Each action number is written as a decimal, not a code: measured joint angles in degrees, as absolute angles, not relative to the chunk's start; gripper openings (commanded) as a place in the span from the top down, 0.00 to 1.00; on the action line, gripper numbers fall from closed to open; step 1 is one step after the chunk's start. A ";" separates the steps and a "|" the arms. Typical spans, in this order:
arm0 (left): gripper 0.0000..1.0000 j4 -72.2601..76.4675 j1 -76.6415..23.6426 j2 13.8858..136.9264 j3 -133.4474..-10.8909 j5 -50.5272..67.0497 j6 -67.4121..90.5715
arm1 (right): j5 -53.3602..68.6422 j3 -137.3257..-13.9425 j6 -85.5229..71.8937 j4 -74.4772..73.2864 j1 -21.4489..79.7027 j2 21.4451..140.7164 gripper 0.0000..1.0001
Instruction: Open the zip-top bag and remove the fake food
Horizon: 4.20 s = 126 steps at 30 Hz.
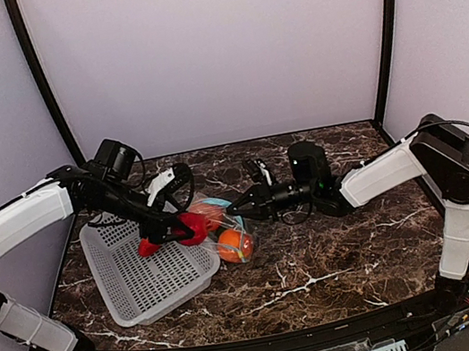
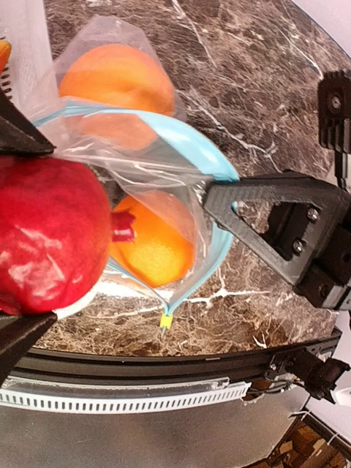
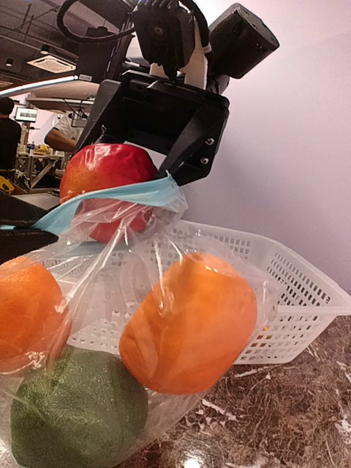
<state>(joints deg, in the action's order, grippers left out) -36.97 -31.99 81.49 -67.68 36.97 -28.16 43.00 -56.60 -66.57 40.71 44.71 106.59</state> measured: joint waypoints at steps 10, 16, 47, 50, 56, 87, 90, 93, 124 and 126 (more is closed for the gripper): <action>0.16 -40.66 -30.87 78.65 -66.61 31.77 -28.93 | 41.98 -56.60 -66.63 39.31 43.64 106.78 1.00; 0.24 -40.88 -30.87 78.63 -67.09 30.81 -28.21 | 41.95 -56.49 -66.65 39.29 43.64 106.78 1.00; 0.33 -23.64 -48.86 100.90 -80.07 26.50 -20.29 | 37.43 -41.65 -72.75 44.10 41.98 99.18 1.00; 0.31 -22.28 -48.86 101.82 -80.03 27.57 -19.62 | 37.36 -41.21 -72.75 44.21 41.21 98.39 1.00; 0.33 -18.39 -49.10 102.10 -77.19 29.23 -17.28 | 37.21 -40.66 -72.75 44.40 40.60 98.04 1.00; 0.16 -11.77 -52.05 103.88 -71.94 28.67 -11.73 | 35.70 -32.88 -72.62 45.82 39.24 98.04 1.00; 0.16 -11.40 -52.05 103.81 -71.94 28.91 -11.22 | 35.94 -32.21 -72.55 45.84 38.98 98.04 1.00; 0.16 -10.94 -52.05 103.81 -71.94 29.41 -10.35 | 36.32 -32.23 -72.55 46.68 38.94 98.04 1.00; 0.25 8.10 -52.05 95.09 -63.55 15.66 -1.04 | 37.50 -40.71 -70.61 43.92 41.12 95.46 1.00; 0.25 8.12 -52.07 96.03 -63.61 15.88 -1.06 | 37.47 -40.71 -70.81 44.05 41.28 95.81 1.00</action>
<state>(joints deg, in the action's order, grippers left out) 8.12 -52.07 96.03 -63.61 15.88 -1.06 37.47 -40.71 -70.81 44.05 41.28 95.81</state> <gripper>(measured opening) 0.751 0.006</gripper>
